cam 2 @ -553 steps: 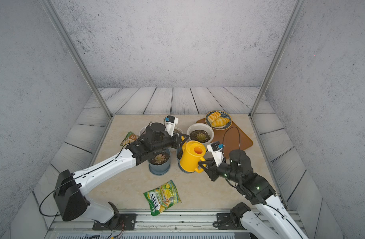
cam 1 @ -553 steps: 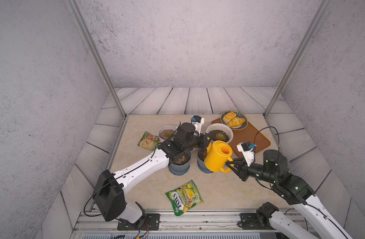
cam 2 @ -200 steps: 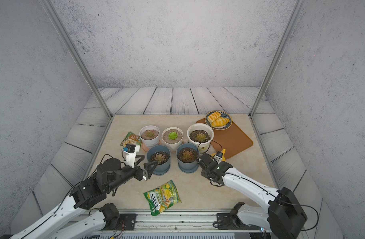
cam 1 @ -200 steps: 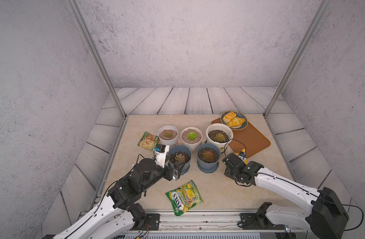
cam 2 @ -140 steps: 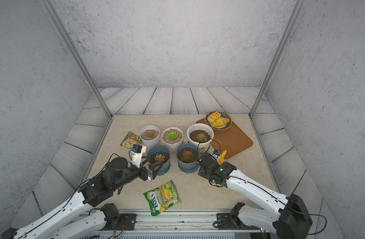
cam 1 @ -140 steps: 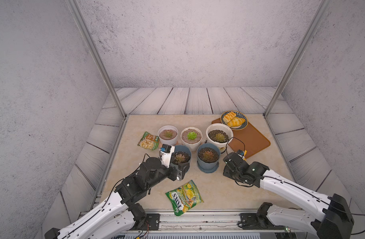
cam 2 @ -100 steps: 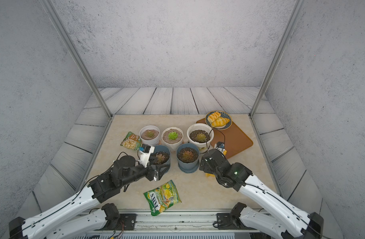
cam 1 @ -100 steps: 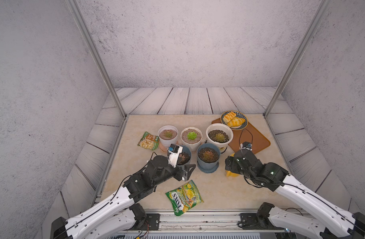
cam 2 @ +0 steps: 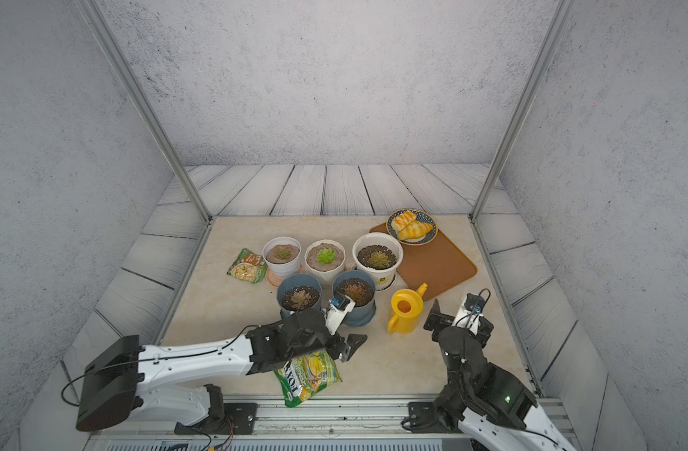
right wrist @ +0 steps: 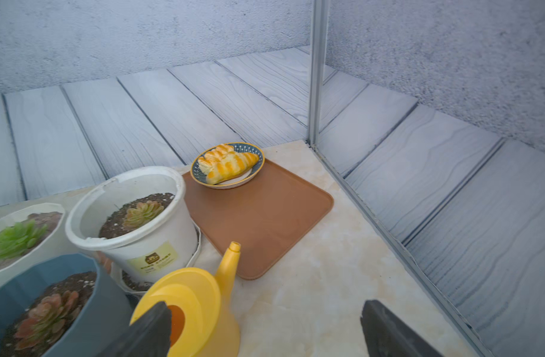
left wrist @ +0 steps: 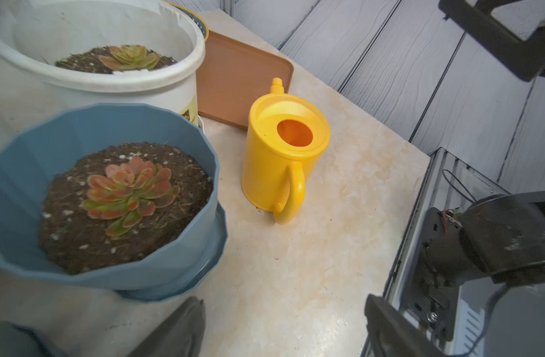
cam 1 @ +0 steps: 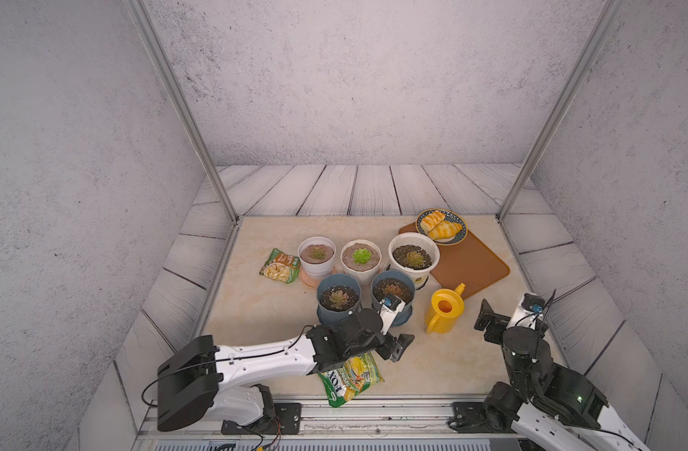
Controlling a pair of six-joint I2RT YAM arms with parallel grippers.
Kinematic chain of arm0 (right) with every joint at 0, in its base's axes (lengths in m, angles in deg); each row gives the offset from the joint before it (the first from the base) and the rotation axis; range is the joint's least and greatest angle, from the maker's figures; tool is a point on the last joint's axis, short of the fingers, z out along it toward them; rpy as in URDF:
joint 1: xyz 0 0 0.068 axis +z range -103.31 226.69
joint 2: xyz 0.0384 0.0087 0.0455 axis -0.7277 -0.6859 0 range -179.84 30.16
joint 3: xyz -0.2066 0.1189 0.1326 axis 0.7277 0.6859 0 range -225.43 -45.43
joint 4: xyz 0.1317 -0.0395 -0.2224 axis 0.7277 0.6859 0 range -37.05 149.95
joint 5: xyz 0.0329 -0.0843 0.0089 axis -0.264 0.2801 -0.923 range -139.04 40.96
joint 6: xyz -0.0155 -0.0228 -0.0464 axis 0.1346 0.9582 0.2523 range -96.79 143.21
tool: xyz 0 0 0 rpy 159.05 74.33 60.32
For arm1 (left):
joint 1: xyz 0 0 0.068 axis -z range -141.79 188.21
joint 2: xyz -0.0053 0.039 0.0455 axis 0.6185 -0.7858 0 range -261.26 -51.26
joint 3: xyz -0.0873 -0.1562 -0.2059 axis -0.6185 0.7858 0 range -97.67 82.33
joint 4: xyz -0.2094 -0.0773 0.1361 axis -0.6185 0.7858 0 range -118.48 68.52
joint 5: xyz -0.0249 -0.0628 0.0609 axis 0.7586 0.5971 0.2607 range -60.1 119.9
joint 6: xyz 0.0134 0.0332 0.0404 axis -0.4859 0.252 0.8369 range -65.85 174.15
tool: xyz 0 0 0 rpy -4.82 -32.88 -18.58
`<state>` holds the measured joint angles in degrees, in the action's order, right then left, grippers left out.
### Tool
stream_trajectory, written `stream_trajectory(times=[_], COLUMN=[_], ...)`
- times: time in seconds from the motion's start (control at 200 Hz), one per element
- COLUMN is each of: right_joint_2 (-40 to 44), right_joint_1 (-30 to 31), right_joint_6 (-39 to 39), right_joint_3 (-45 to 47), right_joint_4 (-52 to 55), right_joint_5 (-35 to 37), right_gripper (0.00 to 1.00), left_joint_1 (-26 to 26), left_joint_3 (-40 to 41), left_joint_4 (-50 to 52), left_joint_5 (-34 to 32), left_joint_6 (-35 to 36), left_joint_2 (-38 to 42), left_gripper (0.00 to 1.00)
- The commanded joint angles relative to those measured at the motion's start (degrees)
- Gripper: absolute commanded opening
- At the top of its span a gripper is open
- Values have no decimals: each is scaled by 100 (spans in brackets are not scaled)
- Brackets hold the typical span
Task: Water the succulent around the soil edge
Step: Pick up the watering can from the center of the board.
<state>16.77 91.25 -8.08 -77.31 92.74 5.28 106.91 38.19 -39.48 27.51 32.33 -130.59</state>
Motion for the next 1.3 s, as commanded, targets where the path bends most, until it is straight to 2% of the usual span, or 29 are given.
stream_trajectory(times=[0.0,0.06,0.25,0.34,0.435,0.611,0.836,1.046,1.291], right_joint_2=[865,1316,811,972,1308,1312,1312,1312,1312], right_joint_1=[-8,-5,-9,-5,0,-6,-6,-8,-8], right_joint_6=[-3,41,-81,-24,1,-62,-70,-62,-60], right_joint_3=[495,780,649,815,867,854,911,920,938], right_joint_4=[-331,-437,-325,-499,-475,-418,-497,-522,-534], right_joint_5=[464,322,126,96,74,70,-5,-54,-80], right_gripper=[99,99,99,99,99,99,99,99,99], left_joint_1=[195,281,310,314,314,309,302,293,298], left_joint_3=[-443,-657,-1430,-1778,-2119,-2566,-3022,-3118,-3076], left_joint_4=[-479,-455,-27,215,470,597,706,677,609], left_joint_5=[-108,-187,-349,-503,-774,-944,-1118,-1357,-1454], left_joint_6=[123,164,402,500,568,639,721,792,743], left_joint_2=[-602,-944,-1873,-2218,-2561,-3042,-3437,-3523,-3510], left_gripper=[85,84,80,75,73,67,58,51,35])
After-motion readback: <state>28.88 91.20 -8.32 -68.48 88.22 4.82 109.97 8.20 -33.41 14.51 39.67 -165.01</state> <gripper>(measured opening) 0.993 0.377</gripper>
